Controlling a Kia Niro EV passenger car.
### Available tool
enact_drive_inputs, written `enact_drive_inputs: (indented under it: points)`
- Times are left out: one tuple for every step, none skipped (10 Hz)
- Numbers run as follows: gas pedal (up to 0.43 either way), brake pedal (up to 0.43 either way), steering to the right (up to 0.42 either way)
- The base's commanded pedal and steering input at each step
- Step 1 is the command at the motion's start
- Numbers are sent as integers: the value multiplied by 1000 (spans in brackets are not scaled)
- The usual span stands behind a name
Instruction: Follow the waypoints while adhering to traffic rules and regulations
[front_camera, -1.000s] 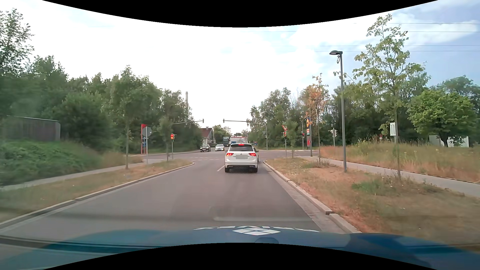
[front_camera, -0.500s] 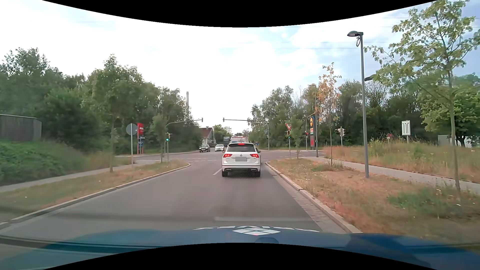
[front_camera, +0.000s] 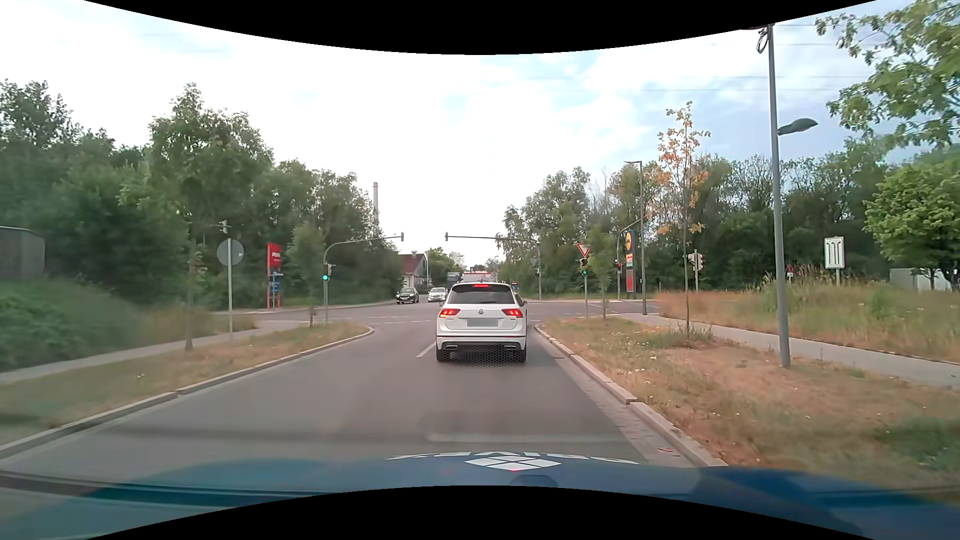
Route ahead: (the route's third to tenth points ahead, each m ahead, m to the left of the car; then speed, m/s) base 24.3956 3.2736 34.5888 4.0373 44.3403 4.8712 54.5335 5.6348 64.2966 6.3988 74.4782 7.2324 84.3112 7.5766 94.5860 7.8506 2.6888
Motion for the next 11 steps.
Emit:
enact_drive_inputs:
  points:
    - [0, 146, 2]
    - [0, 146, 2]
    - [0, 146, 4]
    - [0, 134, 4]
    - [0, 122, 3]
    - [0, 110, 2]
    - [0, 85, 2]
    - [0, 49, 2]
    - [0, 30, 2]
    - [0, 12, 2]
    - [0, 0, 2]
